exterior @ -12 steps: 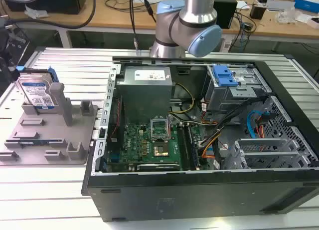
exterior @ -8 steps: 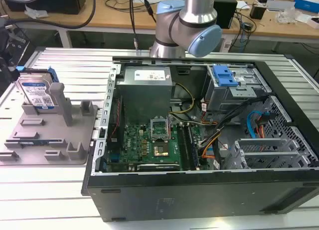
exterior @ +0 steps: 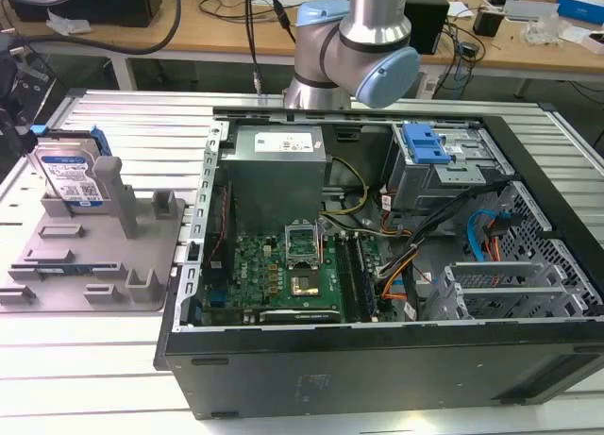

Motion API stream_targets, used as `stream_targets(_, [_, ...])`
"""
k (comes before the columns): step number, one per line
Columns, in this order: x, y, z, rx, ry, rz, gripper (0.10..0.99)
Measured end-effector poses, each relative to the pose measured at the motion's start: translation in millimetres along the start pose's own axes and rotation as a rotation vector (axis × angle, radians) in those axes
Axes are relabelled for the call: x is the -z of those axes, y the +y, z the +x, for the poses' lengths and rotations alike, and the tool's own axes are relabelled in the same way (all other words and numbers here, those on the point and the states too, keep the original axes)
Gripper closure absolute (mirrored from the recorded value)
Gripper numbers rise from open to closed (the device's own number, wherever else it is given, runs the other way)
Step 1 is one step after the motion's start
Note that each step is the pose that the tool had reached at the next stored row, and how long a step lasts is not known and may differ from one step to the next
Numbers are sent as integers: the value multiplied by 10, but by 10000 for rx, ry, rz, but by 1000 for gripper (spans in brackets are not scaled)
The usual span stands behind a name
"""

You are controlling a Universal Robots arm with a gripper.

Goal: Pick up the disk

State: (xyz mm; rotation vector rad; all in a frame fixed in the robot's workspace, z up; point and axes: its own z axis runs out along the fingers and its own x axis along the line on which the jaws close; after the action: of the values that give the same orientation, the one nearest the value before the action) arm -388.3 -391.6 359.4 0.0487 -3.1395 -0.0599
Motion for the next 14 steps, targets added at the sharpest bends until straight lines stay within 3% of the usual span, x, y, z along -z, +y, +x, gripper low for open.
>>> stream_targets(3, [-1, 0, 0, 1131, 42, 0, 980])
stream_targets(8, [-1, 0, 0, 2221, 83, 0, 973])
stream_targets(9, [0, 0, 0, 2809, 107, 1, 918])
stream_targets(10, [0, 0, 0, 3109, 118, 1, 792])
stream_targets(11, [-1, 0, 0, 3344, 126, 1, 729])
stream_targets(14, [0, 0, 0, 3975, 151, 2, 604])
